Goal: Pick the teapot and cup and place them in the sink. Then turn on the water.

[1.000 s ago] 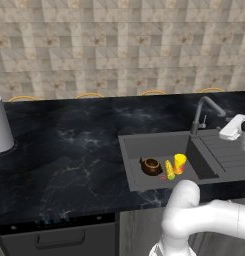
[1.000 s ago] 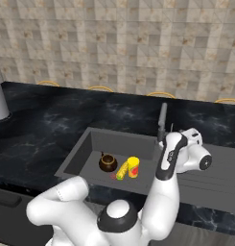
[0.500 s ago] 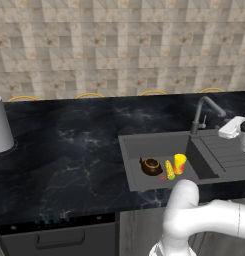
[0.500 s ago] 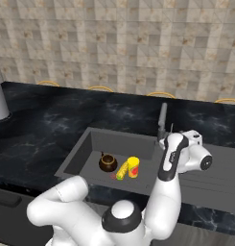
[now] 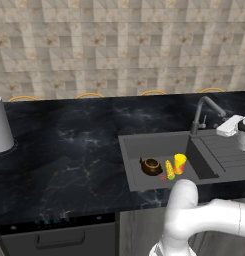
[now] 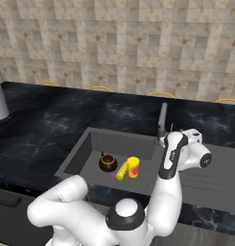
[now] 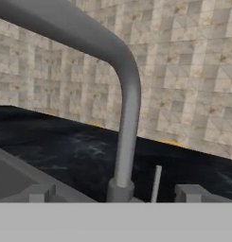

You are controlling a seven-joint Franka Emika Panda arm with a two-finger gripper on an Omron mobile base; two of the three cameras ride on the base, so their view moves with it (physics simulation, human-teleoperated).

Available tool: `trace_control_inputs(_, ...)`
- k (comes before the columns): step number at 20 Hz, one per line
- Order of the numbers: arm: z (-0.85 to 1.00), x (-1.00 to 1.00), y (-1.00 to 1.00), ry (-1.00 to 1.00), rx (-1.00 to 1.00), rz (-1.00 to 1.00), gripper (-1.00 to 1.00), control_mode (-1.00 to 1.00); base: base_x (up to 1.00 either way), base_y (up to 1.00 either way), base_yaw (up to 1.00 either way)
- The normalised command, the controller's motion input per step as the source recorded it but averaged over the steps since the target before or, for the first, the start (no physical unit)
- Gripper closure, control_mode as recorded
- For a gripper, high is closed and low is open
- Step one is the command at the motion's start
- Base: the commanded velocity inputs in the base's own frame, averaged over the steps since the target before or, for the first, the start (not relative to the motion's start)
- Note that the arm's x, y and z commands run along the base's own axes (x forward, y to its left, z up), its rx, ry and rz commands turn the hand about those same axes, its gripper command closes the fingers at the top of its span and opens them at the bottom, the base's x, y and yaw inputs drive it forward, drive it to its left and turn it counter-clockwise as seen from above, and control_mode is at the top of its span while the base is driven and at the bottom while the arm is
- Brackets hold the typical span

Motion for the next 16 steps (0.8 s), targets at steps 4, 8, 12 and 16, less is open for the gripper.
trace_control_inputs(4,-0.06,0.24,-0.12,0.00,0.00,0.00,-1.00,-1.00,0.00,0.00,0.00)
trace_control_inputs(8,-0.09,0.27,-0.17,0.00,0.00,0.00,-1.00,-1.00,0.00,0.00,0.00)
trace_control_inputs(12,-0.10,0.23,-0.28,0.00,0.00,0.00,-1.00,-1.00,0.00,0.00,0.00)
trace_control_inputs(16,-0.10,0.17,-0.23,0.00,0.00,0.00,-1.00,-1.00,0.00,0.00,0.00)
